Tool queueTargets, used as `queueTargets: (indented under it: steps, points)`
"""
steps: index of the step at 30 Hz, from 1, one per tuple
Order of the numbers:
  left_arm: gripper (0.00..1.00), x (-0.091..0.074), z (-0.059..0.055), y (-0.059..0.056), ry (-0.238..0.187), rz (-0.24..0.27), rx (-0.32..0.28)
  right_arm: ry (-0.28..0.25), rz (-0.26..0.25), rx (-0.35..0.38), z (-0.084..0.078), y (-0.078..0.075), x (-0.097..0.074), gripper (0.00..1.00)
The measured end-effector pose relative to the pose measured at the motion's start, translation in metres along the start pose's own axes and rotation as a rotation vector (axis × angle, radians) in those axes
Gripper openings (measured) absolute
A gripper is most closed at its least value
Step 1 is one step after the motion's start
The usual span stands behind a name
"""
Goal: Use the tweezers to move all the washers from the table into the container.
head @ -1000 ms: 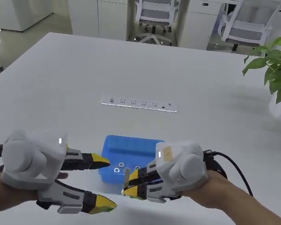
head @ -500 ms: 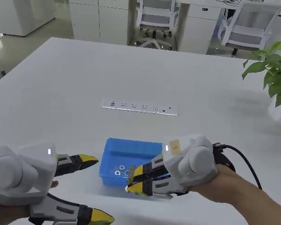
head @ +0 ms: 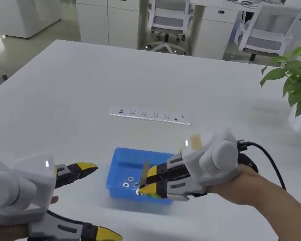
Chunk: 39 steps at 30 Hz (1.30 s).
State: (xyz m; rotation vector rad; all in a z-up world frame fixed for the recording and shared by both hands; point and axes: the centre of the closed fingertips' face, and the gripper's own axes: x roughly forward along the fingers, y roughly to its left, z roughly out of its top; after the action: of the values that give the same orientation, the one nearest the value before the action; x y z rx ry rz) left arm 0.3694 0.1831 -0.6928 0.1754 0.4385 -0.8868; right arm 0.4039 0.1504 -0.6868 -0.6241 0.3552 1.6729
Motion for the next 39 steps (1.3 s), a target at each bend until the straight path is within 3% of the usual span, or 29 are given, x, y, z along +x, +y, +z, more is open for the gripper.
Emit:
queueTargets:
  steps: [13,20,39]
  points:
    - [0.99,0.003,0.0,0.005,-0.018,0.021,-0.003,-0.007,-0.035,0.004,-0.007,-0.029,0.005,0.09]
    - [0.99,0.004,0.005,0.005,-0.031,0.029,-0.01,0.006,-0.048,-0.011,-0.016,-0.043,0.013,0.09]
    - [0.99,0.008,0.01,0.011,-0.042,0.038,-0.023,0.016,-0.058,-0.002,-0.042,-0.063,0.035,0.09]
